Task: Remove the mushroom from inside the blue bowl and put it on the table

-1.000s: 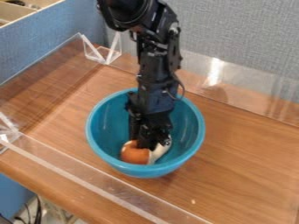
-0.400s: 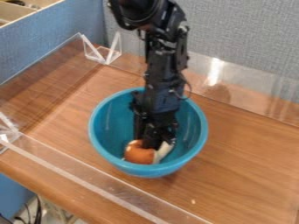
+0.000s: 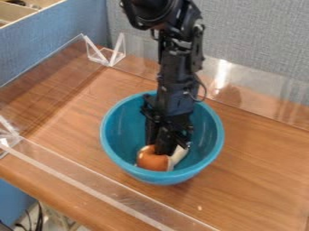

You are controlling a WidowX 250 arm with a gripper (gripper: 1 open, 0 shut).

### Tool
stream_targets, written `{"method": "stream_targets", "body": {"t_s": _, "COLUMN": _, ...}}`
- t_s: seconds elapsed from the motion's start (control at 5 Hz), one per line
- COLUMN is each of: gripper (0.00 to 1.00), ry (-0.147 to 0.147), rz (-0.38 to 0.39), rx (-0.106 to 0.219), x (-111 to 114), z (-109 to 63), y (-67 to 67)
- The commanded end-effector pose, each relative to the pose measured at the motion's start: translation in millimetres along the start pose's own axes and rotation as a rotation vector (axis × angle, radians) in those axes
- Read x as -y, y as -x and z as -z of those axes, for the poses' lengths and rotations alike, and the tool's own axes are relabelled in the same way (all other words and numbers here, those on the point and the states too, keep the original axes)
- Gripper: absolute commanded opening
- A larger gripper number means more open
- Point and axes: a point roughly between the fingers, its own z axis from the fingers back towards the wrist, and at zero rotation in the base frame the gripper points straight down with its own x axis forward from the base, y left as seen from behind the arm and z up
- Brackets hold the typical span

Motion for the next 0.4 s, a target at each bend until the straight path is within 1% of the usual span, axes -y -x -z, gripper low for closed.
{"method": "stream_targets", "body": {"t_s": 0.0, "gripper": 0.0, "ry": -0.024, "rz": -0.031, "rx": 0.075, "x": -7.8, "z": -29.4, "y": 0.8}}
{"method": "stream_targets", "body": {"t_s": 0.2, "gripper": 0.0, "ry": -0.017, "rz": -0.067, "rx": 0.092, "x": -5.1, "z": -40.6, "y": -0.1}}
